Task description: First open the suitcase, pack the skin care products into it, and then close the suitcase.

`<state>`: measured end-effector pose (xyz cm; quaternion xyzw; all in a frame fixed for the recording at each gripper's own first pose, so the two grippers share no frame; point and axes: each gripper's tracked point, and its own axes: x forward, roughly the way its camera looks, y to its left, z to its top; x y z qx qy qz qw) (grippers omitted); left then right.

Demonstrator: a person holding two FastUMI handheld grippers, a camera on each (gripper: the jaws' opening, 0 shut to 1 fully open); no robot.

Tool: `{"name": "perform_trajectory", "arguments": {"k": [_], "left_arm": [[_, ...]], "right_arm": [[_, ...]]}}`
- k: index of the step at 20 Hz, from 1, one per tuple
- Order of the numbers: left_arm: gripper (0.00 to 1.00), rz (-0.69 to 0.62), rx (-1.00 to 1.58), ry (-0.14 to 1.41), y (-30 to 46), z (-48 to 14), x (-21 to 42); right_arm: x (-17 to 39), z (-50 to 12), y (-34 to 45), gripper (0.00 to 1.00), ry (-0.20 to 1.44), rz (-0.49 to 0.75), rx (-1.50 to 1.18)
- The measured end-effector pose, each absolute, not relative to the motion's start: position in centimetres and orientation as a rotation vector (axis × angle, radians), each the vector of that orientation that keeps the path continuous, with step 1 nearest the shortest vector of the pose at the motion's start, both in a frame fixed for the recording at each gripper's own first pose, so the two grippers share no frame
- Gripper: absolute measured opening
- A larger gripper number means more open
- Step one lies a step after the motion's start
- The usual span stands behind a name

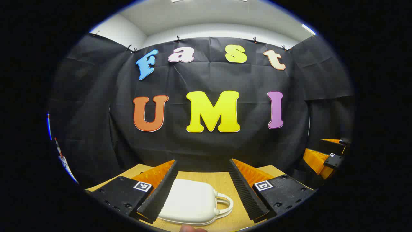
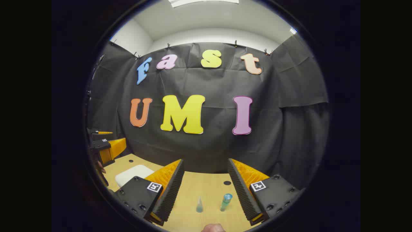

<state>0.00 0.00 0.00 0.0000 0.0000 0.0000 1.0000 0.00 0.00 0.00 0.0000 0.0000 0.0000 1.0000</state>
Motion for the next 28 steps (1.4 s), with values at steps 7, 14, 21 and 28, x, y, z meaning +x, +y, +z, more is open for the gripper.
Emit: {"name": "perform_trajectory", "arguments": {"k": [7, 14, 21, 28], "left_arm": [[0.99, 0.005, 0.002, -0.015, 0.2, 0.4, 0.1], [0.99, -0.005, 0.001, 0.001, -0.4, -0.1, -0.5], [0.99, -0.008, 0.013, 0.012, -1.3, -0.6, -0.7], [0.99, -0.045, 0.048, 0.066, -3.8, -3.0, -0.7]], "right_arm": [[0.3, 0.4, 0.2, 0.81, -0.008, 0.008, -0.008], [-0.2, -0.1, -1.0, 0.81, 0.001, 0.002, 0.000], [-0.7, -0.2, -2.0, 0.81, 0.003, 0.005, 0.005], [-0.9, -1.4, -3.7, 0.81, 0.015, 0.023, -0.033]]}}
